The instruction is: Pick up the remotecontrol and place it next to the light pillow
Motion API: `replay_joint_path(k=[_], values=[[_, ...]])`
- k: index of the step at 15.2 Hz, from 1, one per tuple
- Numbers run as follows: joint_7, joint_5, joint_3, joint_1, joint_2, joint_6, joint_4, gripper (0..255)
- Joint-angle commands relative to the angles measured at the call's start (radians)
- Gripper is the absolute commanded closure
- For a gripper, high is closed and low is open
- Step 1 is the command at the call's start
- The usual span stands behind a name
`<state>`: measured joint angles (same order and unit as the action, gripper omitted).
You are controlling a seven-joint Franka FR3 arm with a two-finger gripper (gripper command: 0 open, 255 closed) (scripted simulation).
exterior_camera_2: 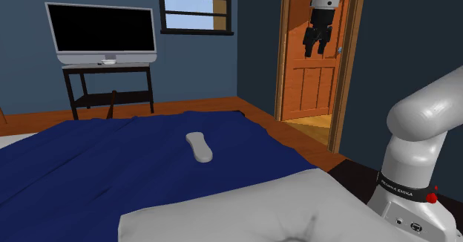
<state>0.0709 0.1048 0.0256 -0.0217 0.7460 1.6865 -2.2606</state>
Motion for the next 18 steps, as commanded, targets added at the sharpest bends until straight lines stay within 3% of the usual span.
replay_joint_path(k=[1, 10, 18], values=[[0.000, 0.000, 0.000, 0.000, 0.000, 0.000, 0.000, 0], [-0.240, -0.092, -0.169, 0.039, -0.099, 0.120, -0.070, 0], [-0.452, -0.144, -0.318, 0.064, -0.274, 0.236, -0.045, 0]])
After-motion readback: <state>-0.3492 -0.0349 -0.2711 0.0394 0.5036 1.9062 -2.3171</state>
